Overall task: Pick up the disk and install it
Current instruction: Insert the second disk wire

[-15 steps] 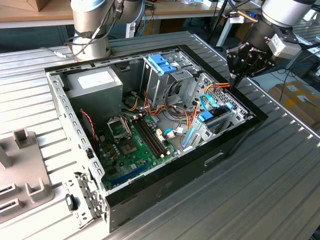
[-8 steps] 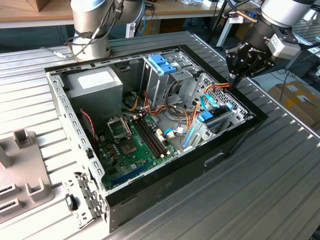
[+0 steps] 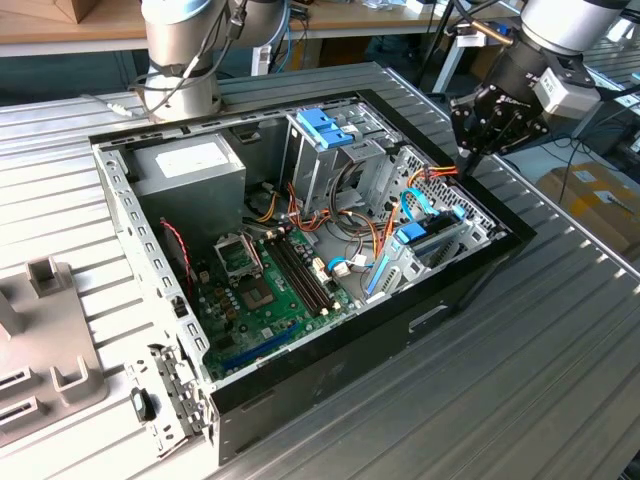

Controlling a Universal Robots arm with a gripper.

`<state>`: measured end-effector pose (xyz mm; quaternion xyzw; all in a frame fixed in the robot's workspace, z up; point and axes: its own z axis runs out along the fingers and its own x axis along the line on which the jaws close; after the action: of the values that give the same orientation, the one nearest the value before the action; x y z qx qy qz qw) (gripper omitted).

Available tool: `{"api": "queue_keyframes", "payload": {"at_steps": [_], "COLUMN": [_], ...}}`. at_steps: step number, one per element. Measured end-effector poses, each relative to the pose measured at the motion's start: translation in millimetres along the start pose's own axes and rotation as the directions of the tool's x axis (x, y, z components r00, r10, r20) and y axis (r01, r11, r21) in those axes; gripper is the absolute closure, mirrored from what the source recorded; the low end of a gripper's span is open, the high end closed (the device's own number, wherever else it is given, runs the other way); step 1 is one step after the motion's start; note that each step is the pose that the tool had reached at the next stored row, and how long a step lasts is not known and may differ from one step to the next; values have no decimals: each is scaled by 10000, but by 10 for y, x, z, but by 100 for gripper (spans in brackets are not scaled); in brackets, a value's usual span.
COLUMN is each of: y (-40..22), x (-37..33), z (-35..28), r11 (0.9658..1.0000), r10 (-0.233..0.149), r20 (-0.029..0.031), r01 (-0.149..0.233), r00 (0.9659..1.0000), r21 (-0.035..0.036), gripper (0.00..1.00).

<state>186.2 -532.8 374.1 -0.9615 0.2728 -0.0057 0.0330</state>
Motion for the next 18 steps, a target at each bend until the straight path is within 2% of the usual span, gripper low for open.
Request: {"api": "queue_keyframes", "payload": {"at_steps": [8,18], "y": [90,99], "x": [-144,-159], "z": [-5,-5], "r11": [10000,10000], "r10": [0,0], "r20": [-5,-5], "r01": [0,0], "r00": [10000,10000], "r21": [3,4], "gripper": [84,84]}}
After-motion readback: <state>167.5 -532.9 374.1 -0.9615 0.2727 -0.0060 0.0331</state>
